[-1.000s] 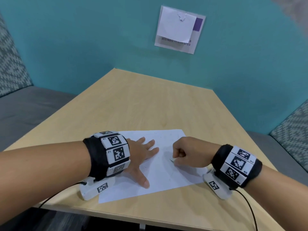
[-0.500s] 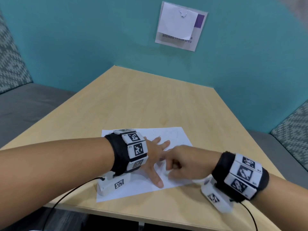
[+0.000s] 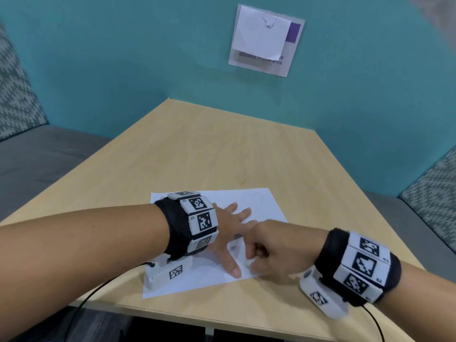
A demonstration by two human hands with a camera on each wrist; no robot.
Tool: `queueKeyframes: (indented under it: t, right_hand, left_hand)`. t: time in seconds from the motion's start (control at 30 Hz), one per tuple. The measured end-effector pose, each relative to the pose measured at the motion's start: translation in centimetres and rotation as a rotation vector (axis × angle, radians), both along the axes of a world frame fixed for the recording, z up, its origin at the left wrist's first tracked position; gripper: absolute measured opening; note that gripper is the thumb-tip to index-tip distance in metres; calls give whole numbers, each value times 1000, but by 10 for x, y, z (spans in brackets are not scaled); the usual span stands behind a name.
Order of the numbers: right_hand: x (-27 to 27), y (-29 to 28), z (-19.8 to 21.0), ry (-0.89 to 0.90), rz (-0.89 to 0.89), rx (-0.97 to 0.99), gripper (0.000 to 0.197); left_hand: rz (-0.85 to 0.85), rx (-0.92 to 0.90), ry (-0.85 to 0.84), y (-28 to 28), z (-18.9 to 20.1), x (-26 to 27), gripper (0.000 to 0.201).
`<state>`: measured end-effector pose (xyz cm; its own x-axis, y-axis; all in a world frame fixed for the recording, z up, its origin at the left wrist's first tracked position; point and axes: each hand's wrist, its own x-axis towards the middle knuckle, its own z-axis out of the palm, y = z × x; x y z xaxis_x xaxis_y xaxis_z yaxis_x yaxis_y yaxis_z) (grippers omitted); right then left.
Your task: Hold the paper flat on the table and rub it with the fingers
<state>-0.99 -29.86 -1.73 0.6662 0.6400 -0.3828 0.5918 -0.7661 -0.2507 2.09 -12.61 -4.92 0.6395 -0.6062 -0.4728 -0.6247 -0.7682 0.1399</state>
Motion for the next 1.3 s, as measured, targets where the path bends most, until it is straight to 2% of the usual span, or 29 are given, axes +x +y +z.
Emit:
queueKeyframes:
  t: [0.07,0.17,0.23,0.37,0.47,0.53,0.6,0.7,0.77,0.83,1.0,1.07,1.17,1.2,1.3]
  right_hand:
    - [-3,1,2,30,15,-4,16]
    - [21,-10,8,-61,-100,-18,13]
    - [22,-11,7,-60,-126,-1,12]
    - [-4,2,3,52,19,-5,16]
    - [22,-9,7,-50,-64,-16,8]
    - [31,-15,5,-99,-116,-22,9]
    - [19,-7,2,-62,-56,-27,6]
    - [5,-1,2,36,15,-18,12]
    - [25,-9,5,-49,-56,-32,19]
    - [37,-16,6,-117,-118,-51,15]
    - [1,0,1,39,16,-23,11]
    - [16,-7,6,-6,-21,-33,19]
    - [31,-16,6,-94,-118,-36,7]
    - [24,-13,5,-82,-97,-28,5]
    - [-4,3,2,33,19,3,16]
  left_hand:
    - [-3,3,1,1,-1,2,109]
    - [-23,42,-24,-1,-1,4,115]
    - [-13,45,-23,-2,-3,4,115]
    - [0,-12,-1,1,-5,4,111]
    - [-19,35,-20,0,-2,5,114]
    - [-19,46,-30,-1,-2,3,116]
    - [-15,12,-29,1,-2,1,111]
    - [-17,-26,-26,3,-2,1,106]
    - [-26,9,-39,1,-3,3,113]
    - [-16,28,-43,0,-4,3,117]
    - [-18,-37,-14,5,-7,6,110]
    - [-30,-11,-27,4,-8,7,114]
    - [-22,22,-37,1,-8,6,119]
    - [-20,16,-35,1,-7,6,118]
    - [-24,-3,-23,3,-4,4,108]
